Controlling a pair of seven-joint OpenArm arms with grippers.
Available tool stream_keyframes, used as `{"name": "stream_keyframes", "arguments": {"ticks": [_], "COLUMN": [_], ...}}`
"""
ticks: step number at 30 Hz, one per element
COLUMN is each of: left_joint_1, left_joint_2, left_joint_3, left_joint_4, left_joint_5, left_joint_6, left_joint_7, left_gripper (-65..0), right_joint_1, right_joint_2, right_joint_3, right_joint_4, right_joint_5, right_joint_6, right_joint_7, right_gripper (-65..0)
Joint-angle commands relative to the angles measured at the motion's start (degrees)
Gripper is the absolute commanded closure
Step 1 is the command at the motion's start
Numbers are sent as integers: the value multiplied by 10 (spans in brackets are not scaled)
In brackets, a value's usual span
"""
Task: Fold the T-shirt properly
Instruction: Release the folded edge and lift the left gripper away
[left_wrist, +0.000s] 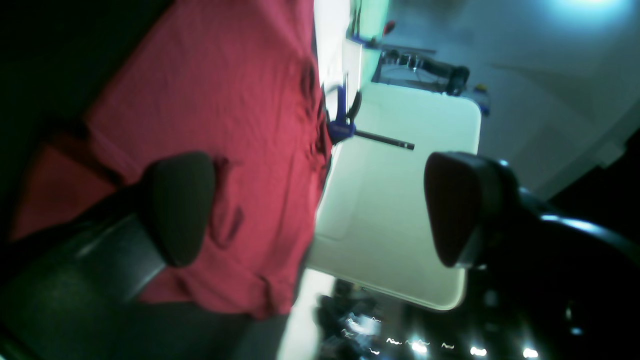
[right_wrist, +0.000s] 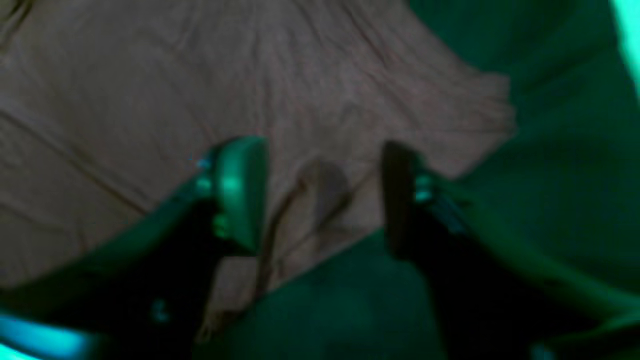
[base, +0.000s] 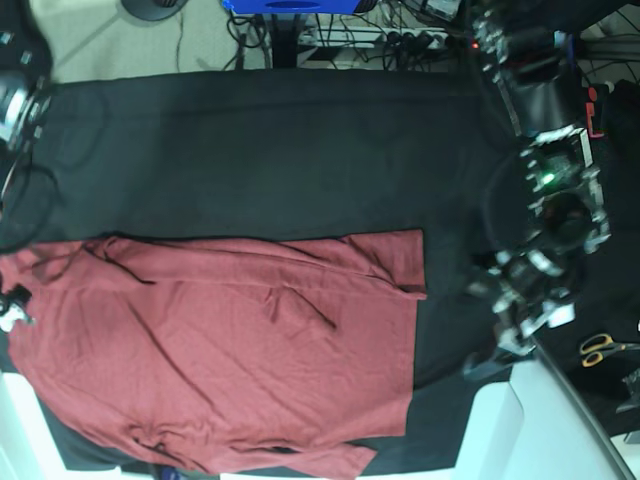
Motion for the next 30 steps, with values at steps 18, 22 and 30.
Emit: {"name": "stream_keyframes", "arguments": {"ticks": [18, 22, 30], "left_joint_1": [285, 287, 289], "left_joint_2": [-15, -7, 4], "left_joint_3": [0, 0, 1], "left_joint_4": [246, 246, 246], "left_joint_5": [280, 280, 281], "left_joint_6": [-7, -7, -7], "left_joint_7": [2, 2, 2], "left_gripper": [0, 0, 0], "right_joint_1": [-106, -109, -107], "right_joint_2": [-66, -79, -104], "right_joint_3": [-5, -5, -6], "right_joint_4": [79, 55, 23], "right_joint_5": [10, 10, 8], "right_joint_6": [13, 14, 15], "right_joint_7": [-36, -36, -33], "right_gripper": [-6, -5, -5]}}
